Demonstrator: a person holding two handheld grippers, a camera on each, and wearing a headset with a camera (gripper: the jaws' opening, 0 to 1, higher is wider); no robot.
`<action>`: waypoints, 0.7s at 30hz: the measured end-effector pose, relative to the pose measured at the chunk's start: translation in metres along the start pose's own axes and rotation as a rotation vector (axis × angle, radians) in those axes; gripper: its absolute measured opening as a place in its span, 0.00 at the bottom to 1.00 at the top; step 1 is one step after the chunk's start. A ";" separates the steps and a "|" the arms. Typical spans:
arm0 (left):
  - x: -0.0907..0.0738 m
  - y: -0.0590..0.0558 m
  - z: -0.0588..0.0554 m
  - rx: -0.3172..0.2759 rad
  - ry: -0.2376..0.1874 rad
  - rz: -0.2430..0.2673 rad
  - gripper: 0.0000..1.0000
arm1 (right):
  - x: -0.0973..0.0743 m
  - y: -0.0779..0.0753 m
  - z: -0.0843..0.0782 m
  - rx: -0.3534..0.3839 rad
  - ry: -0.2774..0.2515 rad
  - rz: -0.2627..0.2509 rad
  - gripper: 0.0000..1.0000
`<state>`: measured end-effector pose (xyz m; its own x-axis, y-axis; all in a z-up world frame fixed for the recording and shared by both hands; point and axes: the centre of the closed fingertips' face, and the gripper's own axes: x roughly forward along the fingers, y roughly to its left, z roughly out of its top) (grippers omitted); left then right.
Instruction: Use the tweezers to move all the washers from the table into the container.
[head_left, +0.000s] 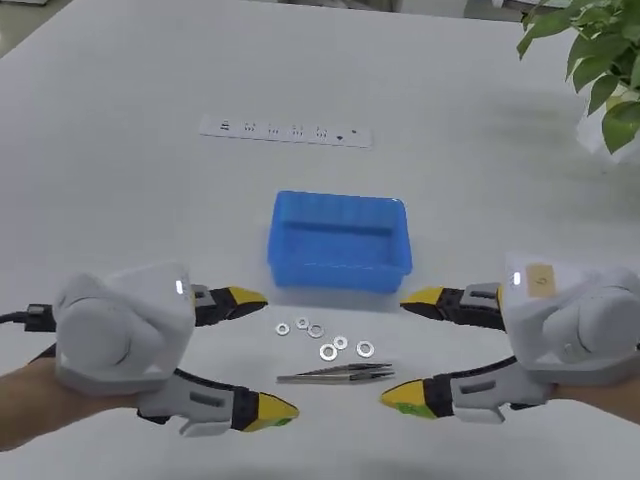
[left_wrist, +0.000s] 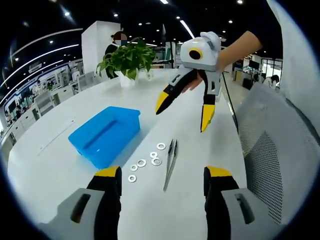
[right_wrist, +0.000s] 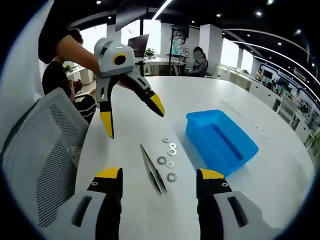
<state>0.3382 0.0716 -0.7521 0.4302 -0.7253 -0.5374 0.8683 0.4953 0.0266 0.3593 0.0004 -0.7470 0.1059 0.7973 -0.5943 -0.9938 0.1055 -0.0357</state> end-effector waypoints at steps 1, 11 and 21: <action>0.003 0.000 -0.001 0.002 0.002 -0.005 0.69 | 0.003 0.000 0.000 -0.002 0.001 0.000 0.60; 0.022 0.005 -0.027 0.036 0.106 -0.028 0.48 | 0.037 0.018 -0.002 -0.042 0.051 0.140 0.39; 0.030 0.005 -0.034 0.053 0.118 -0.079 0.38 | 0.050 0.022 -0.017 -0.109 0.156 0.207 0.23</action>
<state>0.3472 0.0691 -0.7966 0.3302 -0.6983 -0.6351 0.9115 0.4107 0.0224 0.3424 0.0323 -0.7915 -0.0977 0.6930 -0.7143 -0.9925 -0.1211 0.0182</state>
